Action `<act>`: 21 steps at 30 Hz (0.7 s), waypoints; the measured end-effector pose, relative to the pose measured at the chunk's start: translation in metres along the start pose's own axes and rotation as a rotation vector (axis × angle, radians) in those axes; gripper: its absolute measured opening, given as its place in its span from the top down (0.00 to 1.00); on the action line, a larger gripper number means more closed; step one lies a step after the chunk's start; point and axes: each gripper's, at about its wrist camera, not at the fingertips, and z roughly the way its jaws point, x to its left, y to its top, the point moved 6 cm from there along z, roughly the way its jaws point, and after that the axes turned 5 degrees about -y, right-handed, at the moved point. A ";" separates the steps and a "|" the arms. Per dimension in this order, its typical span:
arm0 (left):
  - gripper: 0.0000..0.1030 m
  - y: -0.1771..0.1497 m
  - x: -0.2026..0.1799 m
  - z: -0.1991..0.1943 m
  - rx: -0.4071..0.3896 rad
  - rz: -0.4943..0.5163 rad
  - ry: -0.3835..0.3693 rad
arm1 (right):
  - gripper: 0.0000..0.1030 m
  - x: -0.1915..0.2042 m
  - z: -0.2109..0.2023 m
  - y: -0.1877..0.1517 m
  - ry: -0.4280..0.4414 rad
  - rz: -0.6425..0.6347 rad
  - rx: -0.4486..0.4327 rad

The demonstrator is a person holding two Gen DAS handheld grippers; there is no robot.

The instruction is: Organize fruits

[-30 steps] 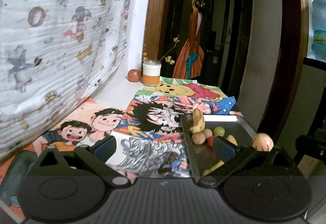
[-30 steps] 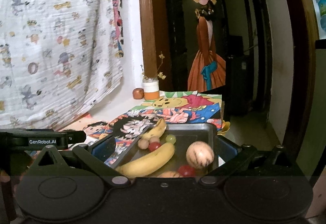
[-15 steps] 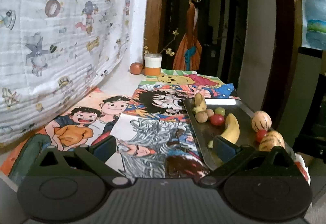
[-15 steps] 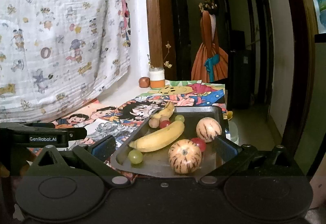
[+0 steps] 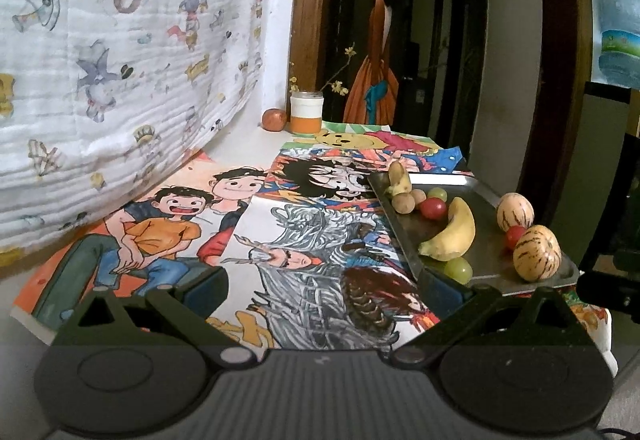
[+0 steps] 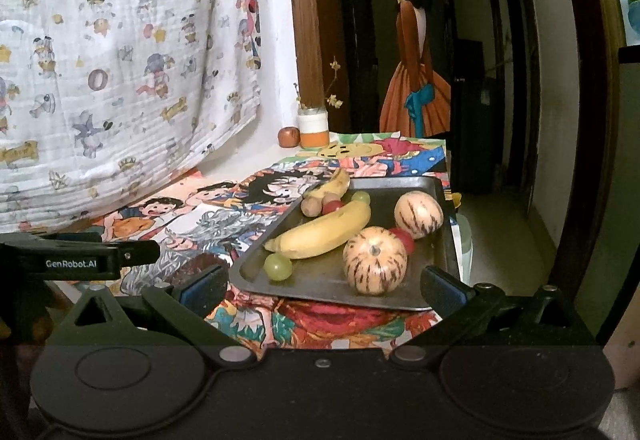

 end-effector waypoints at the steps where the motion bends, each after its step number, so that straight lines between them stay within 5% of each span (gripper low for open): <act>1: 0.00 -0.001 0.000 0.000 0.004 0.002 0.000 | 0.00 0.000 0.000 -0.001 -0.002 0.001 0.003; 21: 0.00 -0.008 -0.002 -0.002 0.023 0.019 0.001 | 0.00 0.000 0.003 -0.007 -0.002 0.007 0.039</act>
